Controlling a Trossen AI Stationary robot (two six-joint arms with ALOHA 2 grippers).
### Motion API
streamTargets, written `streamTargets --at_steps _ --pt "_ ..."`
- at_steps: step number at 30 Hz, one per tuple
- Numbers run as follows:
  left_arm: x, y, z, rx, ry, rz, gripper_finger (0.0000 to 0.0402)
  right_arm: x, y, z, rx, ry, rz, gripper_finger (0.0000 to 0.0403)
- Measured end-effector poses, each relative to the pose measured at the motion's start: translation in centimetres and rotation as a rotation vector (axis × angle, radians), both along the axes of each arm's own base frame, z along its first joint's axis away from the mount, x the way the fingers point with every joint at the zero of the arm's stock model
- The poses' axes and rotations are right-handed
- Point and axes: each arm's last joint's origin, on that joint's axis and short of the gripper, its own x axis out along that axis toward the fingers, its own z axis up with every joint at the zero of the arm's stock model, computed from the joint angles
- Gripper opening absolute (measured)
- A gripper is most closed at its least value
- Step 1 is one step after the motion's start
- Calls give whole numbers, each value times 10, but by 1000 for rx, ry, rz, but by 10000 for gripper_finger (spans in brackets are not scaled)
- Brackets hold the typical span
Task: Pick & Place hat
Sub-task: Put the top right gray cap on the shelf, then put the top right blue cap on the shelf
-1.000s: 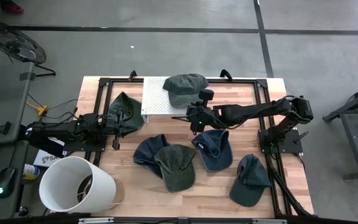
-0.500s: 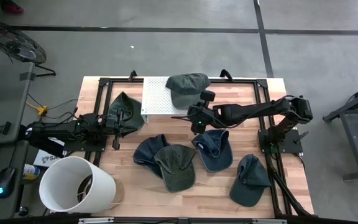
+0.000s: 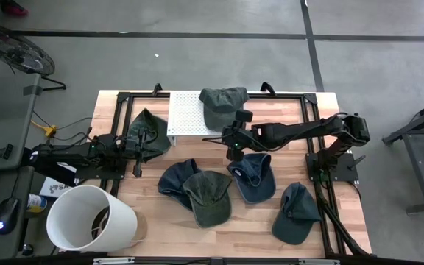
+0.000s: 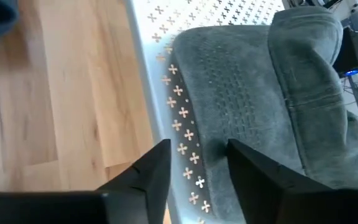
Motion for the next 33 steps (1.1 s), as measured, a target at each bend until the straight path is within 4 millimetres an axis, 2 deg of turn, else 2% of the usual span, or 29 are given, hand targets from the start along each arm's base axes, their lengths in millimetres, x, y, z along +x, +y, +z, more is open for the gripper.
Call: streamTargets --at_steps 7,14,18,24,29,33 --pt "0 0 0 0 0 0 5 -3 1 6 40 -36 -2 192" --pt "0 0 0 0 0 0 5 -13 3 14 50 -26 -20 197" --pt "0 0 0 0 0 0 5 -27 9 21 78 2 -44 197" --pt "0 0 0 0 0 0 5 -56 18 28 183 36 -200 197" --pt "0 0 0 0 0 0 5 -77 23 25 391 105 -388 197" --pt "0 0 0 0 0 0 5 -86 29 23 551 148 -510 197"
